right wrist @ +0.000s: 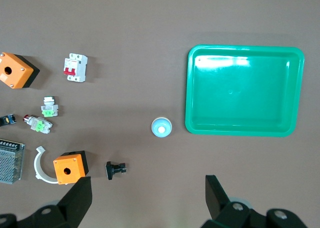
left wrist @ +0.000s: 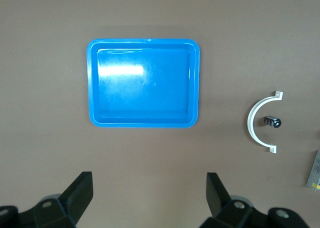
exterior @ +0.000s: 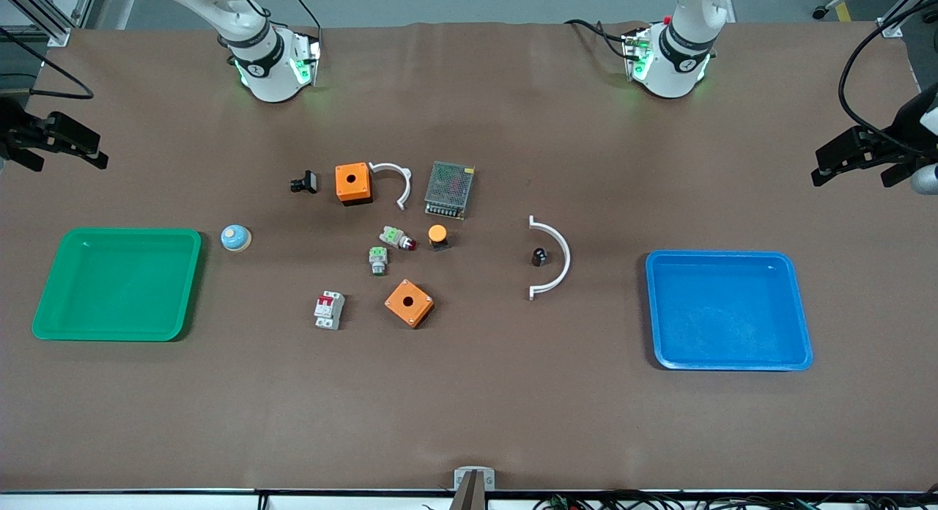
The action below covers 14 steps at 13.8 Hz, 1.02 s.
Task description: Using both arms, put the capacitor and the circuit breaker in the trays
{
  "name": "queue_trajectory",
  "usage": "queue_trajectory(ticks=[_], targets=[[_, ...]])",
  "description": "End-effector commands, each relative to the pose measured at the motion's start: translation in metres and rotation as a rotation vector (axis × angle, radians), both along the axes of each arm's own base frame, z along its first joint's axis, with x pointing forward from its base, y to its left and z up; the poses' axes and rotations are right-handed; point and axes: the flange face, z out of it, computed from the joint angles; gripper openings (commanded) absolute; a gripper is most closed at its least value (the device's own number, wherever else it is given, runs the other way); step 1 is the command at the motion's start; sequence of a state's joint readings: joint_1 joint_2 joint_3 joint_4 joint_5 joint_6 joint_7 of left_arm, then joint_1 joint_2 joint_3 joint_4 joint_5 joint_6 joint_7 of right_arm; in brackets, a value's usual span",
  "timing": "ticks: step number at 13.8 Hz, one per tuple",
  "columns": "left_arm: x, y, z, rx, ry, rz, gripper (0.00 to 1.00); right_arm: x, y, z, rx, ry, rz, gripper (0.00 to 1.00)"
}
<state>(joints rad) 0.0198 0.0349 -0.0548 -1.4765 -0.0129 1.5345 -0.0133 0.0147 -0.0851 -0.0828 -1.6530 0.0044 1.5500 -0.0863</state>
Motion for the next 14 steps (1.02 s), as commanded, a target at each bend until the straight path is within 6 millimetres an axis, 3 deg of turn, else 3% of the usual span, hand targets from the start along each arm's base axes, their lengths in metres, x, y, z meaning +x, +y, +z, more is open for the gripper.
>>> queue_trajectory(ticks=[1,8,11,12,14], targets=[[0.0,0.0,0.005,-0.019,-0.01,0.002,1.0,-0.005,0.002,0.005,-0.02,-0.009,0.012,1.0],[0.0,-0.001,0.002,-0.019,-0.001,-0.003,1.0,-0.004,0.003,0.008,-0.009,-0.014,0.009,1.0],[0.008,-0.019,-0.018,-0.019,0.041,-0.036,1.0,-0.002,0.004,0.021,-0.013,-0.039,0.012,1.0],[0.011,-0.034,-0.028,-0.023,0.058,-0.056,1.0,0.001,0.001,0.018,-0.011,-0.034,0.001,1.0],[0.021,-0.063,-0.055,-0.078,0.115,-0.012,1.0,0.019,0.002,-0.01,-0.027,0.014,0.009,1.0]])
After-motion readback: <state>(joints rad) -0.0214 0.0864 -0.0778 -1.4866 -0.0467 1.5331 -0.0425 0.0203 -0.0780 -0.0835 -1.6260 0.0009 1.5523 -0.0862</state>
